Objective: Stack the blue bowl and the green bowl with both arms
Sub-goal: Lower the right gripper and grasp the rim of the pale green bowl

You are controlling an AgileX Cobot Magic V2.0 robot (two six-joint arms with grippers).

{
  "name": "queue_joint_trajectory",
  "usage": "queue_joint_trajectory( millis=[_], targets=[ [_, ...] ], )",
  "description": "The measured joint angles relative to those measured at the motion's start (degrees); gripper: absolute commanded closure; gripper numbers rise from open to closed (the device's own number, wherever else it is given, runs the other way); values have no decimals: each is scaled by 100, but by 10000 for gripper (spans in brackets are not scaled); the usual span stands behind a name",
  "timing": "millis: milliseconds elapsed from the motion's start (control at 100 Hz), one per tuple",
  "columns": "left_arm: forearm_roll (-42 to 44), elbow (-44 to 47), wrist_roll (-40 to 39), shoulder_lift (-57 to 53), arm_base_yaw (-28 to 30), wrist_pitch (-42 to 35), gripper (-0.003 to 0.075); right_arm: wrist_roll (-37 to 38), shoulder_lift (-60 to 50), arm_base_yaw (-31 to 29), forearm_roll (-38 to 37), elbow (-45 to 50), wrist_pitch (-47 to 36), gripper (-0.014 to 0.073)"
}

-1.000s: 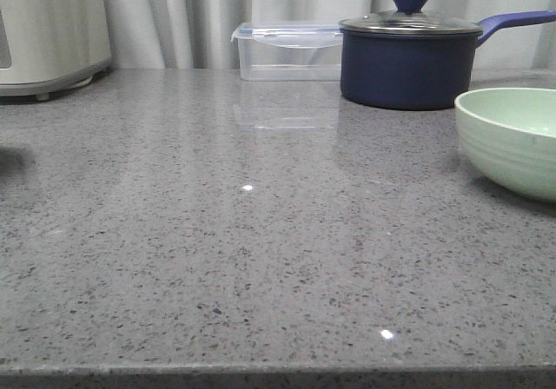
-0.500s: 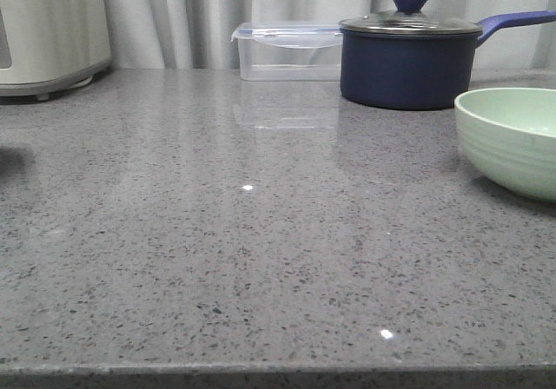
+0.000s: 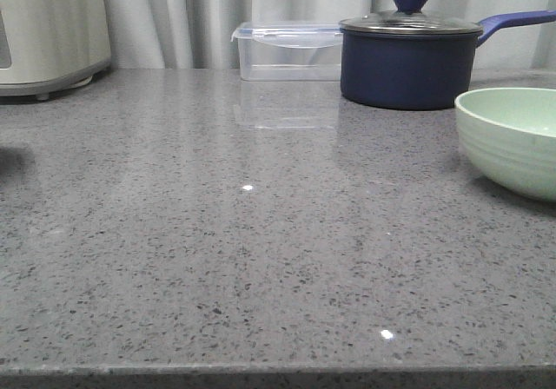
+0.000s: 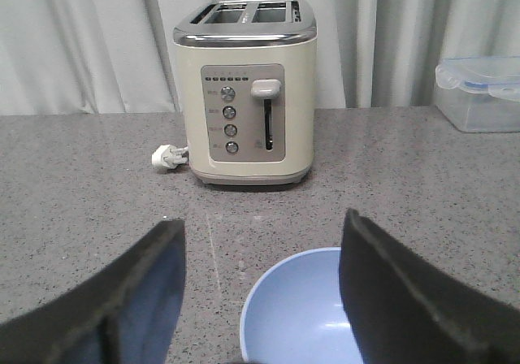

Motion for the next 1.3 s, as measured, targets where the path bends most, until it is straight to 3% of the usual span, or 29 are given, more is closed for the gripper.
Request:
queue_joint_trajectory(
  millis=[550,1180,1300],
  targets=[
    [0,0,0,0,0,0,302,80,3116,0,8,-2340,1933,195],
    [0,0,0,0,0,0,302,83,4123,0,13,-2473,2096,196],
    [0,0,0,0,0,0,302,83,4162,0,13,-2473,2096,274]
  ],
)
